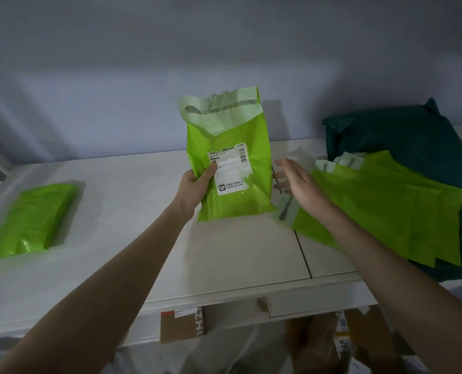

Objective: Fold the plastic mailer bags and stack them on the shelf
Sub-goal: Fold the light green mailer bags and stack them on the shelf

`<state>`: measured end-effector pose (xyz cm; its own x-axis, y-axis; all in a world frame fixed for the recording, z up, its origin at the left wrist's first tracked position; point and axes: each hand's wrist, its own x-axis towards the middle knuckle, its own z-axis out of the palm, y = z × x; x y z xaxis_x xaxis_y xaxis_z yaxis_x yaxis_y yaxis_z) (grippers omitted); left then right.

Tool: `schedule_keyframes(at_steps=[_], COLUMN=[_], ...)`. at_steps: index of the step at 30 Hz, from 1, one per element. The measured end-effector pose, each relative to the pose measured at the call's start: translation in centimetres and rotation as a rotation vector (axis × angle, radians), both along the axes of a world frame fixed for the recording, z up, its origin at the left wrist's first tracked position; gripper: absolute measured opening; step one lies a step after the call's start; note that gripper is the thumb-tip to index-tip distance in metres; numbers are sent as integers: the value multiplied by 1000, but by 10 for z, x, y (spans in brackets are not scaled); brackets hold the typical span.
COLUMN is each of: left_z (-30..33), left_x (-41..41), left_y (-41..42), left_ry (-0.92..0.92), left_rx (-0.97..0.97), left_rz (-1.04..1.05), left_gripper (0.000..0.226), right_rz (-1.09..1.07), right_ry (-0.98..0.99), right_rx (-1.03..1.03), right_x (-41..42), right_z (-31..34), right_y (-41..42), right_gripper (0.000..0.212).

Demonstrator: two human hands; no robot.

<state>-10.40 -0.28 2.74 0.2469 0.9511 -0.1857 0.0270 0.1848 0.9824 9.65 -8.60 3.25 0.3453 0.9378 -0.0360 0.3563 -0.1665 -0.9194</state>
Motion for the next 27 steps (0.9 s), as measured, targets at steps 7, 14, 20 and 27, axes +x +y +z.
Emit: schedule_keyframes(at_steps=[7, 14, 20, 27], left_z=[6, -4, -24, -45], left_x=[-15, -66, -112, -142], left_y=[-2, 6, 7, 9], left_ry=[14, 210, 231, 267], left_rx=[9, 27, -68, -93], left_rz=[8, 128, 177, 165], left_gripper=[19, 21, 19, 27], right_rz=[2, -17, -34, -88], right_ry=[131, 64, -44, -148], right_rx=[-4, -54, -63, -62], right_x=[-41, -85, -130, -154], right_z=[7, -18, -45, -58], right_y=[13, 29, 29, 32], right_gripper=[20, 21, 24, 16])
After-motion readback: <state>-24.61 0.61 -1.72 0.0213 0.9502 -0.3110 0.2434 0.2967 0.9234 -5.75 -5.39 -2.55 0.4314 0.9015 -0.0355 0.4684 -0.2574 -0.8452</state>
